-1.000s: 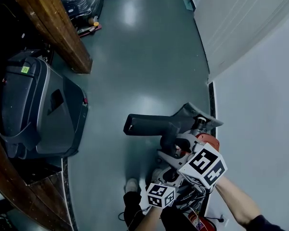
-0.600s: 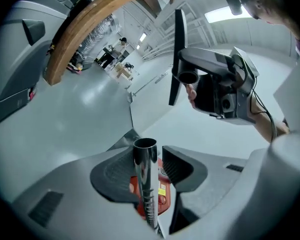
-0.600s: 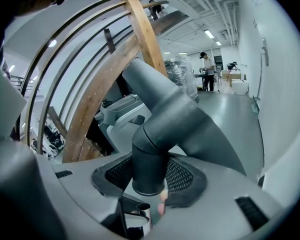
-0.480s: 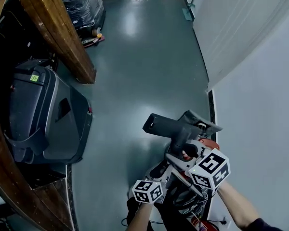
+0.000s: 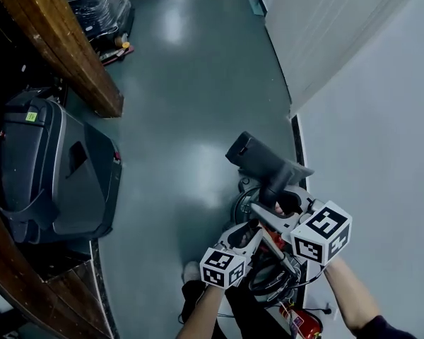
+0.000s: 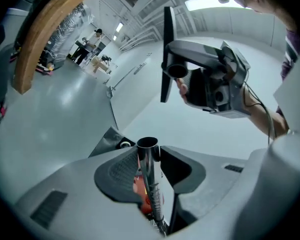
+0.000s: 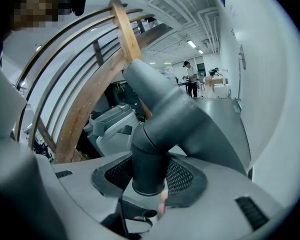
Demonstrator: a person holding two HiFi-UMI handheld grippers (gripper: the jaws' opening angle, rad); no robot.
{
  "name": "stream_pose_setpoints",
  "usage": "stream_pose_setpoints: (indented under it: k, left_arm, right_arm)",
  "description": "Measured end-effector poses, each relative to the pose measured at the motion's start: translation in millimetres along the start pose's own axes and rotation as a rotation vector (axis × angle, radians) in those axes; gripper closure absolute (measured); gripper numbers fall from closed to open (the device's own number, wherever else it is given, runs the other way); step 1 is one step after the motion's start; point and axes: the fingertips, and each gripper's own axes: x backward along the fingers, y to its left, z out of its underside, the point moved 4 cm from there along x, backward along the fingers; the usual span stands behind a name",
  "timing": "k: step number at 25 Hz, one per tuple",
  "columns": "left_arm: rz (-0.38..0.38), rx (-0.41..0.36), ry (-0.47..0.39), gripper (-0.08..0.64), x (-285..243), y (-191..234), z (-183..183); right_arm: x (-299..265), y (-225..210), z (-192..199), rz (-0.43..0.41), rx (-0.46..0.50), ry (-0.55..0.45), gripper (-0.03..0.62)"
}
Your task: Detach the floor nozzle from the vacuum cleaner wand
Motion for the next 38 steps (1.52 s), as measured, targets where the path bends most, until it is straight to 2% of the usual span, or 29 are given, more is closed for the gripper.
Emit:
stream_pose_setpoints:
  k: [4, 7, 10, 15, 21, 29, 34, 38]
  left_arm:
    - [-0.007, -0.009, 0.035, 0.422, -6, 8, -3]
    - [-0.010, -0.009, 0.026, 0.420, -1, 7, -5]
    - [-0.024, 0.003, -0.013, 0.376, 18, 9, -18]
    - [-0.051, -0.011, -0.103, 0.374, 66, 1, -71]
    - [-0.086, -0.095, -0.193, 0.377, 128, -30, -150]
    - [-0.104, -0.249, -0.277, 0.465, 192, -108, -253]
    - [-0.105, -0.341, -0.306, 0.548, 221, -154, -293]
    - [-0.087, -0.395, -0.315, 0.555, 238, -183, -313]
  right_arm:
    - [8, -6, 3, 0.013, -0.009, 0.000, 0.408]
    - [10, -6, 5, 0.017, -0.028, -0.009, 0.408]
    - [10, 1, 1, 0.014, -0.037, -0.025, 0.408]
    - [17, 18, -20, 0.008, -0.060, -0.082, 0.408]
    - [41, 43, -58, 0.032, -0.082, -0.207, 0.408]
    - [93, 91, -123, 0.050, -0.088, -0.406, 0.408]
    - [126, 122, -145, 0.068, -0.066, -0.477, 0.408]
    - [151, 137, -159, 0.084, -0.069, -0.527, 0.408]
